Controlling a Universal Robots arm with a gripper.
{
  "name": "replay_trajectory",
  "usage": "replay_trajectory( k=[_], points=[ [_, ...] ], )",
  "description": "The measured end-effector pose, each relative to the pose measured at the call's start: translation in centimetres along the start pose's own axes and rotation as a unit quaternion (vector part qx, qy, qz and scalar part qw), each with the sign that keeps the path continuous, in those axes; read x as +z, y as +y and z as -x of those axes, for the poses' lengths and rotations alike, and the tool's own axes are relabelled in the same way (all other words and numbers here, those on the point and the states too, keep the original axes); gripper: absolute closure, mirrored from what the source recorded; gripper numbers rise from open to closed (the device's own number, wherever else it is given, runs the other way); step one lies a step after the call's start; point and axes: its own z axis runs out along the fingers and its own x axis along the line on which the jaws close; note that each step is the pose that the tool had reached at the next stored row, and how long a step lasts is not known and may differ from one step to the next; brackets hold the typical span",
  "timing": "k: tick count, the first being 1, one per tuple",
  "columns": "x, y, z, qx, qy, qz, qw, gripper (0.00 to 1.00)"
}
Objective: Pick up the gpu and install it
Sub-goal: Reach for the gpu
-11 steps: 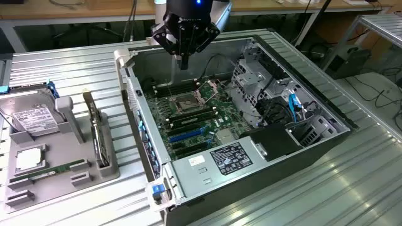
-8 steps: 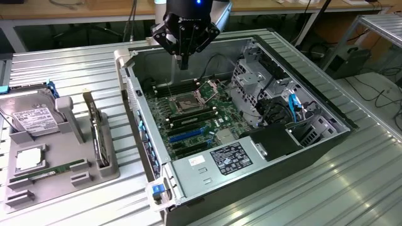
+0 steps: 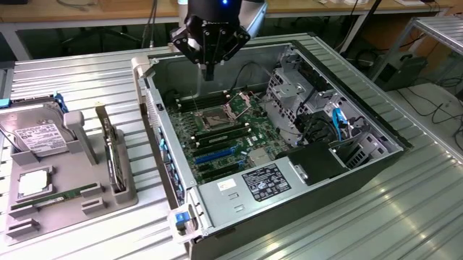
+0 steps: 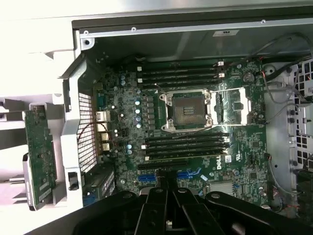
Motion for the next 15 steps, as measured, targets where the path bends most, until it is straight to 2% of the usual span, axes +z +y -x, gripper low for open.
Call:
replay_trajectory(
  k=[3,7,9,12,14,15],
  points=[
    [-0.05,-0.27,-1.7,0.0,0.0,0.0,1.0,0.89],
    [-0.15,-0.78,-4.9,0.0,0.0,0.0,1.0,0.89],
    [-0.17,-0.93,-5.7,0.0,0.0,0.0,1.0,0.89],
    [-0.26,-1.55,-8.6,0.0,0.0,0.0,1.0,0.89],
    [-0.23,-1.87,-9.8,0.0,0.0,0.0,1.0,0.89],
    [-0.1,-2.22,-10.8,0.0,0.0,0.0,1.0,0.89]
  ],
)
